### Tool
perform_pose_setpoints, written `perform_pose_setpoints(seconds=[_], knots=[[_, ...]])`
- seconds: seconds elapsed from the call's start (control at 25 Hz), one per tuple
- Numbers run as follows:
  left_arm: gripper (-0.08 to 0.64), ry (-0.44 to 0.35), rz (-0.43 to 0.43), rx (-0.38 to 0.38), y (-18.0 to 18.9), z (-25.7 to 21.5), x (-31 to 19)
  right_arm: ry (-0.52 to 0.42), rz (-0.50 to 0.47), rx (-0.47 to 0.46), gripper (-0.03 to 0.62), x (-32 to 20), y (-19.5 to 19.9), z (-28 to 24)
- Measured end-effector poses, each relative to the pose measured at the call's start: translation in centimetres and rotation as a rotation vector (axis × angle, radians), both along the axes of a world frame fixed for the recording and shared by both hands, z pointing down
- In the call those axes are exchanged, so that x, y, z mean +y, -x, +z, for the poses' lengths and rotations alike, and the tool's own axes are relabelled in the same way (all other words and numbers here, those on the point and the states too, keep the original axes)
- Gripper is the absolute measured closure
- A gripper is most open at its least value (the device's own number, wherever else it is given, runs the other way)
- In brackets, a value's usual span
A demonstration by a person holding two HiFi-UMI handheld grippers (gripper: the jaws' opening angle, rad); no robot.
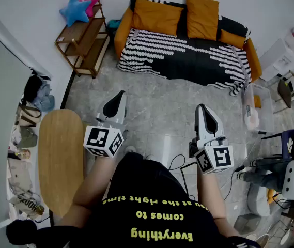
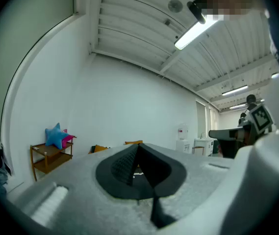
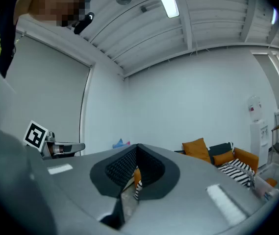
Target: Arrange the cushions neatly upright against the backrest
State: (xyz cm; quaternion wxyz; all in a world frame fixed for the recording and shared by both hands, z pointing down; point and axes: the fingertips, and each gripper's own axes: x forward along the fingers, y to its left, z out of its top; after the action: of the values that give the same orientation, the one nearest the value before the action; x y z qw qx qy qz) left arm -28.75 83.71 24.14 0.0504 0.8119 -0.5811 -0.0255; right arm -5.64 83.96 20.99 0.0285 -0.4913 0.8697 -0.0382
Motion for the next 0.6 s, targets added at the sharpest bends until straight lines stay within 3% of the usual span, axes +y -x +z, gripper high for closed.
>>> perform_pose_setpoints(seconds=[0.24, 0.6], knots=[[0.561, -0.008, 0.004, -0.043, -1.0, 0.2, -0.4, 0.000, 0.011, -0.083, 0.581, -0.6, -1.5, -0.1], [0.561, 0.014, 0.023, -0.026, -2.1, 1.1, -2.1, 0.037, -0.011, -0.083, 0.581, -1.8, -1.8, 0.7]])
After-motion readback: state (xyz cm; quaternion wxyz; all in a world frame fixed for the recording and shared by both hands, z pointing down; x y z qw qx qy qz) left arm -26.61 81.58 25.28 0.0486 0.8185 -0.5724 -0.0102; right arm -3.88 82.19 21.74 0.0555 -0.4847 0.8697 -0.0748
